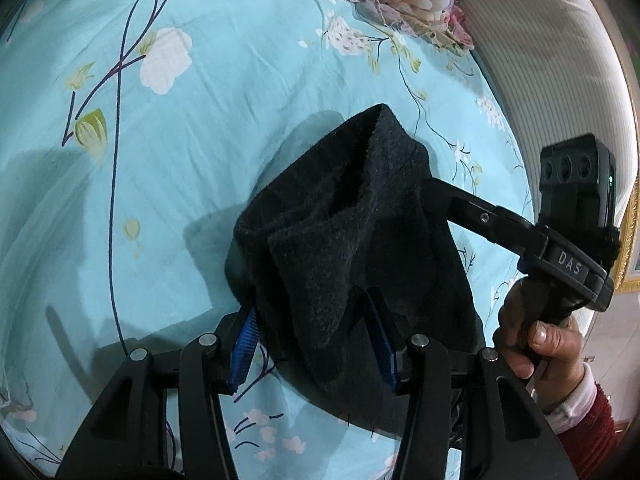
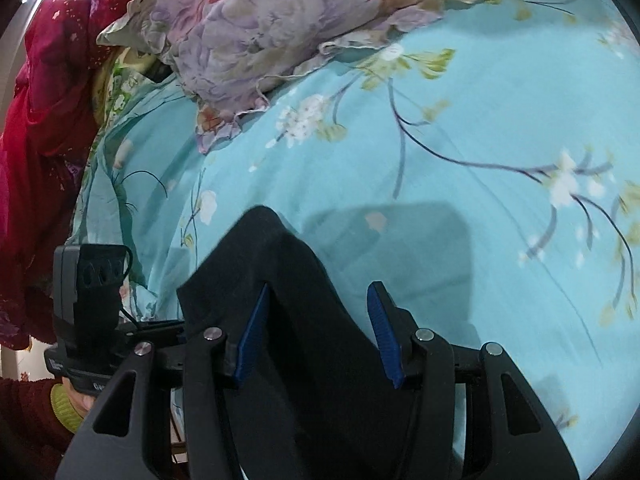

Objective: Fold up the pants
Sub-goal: 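Lower the folded end onto the pants and grasp the fold edge with both grippers, then lift the gripped fold edge with both grippers and pull it over the bundle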

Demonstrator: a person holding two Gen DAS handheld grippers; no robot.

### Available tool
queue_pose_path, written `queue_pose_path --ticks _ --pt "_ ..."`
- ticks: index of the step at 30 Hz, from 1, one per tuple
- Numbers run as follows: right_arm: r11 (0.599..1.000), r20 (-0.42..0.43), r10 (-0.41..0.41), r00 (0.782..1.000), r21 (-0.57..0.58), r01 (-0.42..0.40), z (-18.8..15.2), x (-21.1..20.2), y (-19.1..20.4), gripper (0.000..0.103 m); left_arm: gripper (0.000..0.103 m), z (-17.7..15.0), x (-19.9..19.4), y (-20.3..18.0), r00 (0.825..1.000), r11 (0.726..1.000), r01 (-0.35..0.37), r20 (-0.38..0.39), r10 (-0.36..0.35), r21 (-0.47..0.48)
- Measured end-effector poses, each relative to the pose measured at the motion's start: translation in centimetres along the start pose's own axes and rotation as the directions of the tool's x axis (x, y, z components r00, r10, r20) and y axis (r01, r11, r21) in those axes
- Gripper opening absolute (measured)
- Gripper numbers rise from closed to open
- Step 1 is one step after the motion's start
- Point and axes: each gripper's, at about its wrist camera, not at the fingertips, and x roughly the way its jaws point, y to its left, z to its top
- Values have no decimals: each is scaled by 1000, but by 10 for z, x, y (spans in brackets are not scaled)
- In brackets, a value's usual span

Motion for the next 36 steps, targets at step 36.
queue_pose_path --ticks 36 --pt "997 351 73 933 -9 -75 -103 -177 8 26 18 -57 -59 -185 984 903 99 96 -152 417"
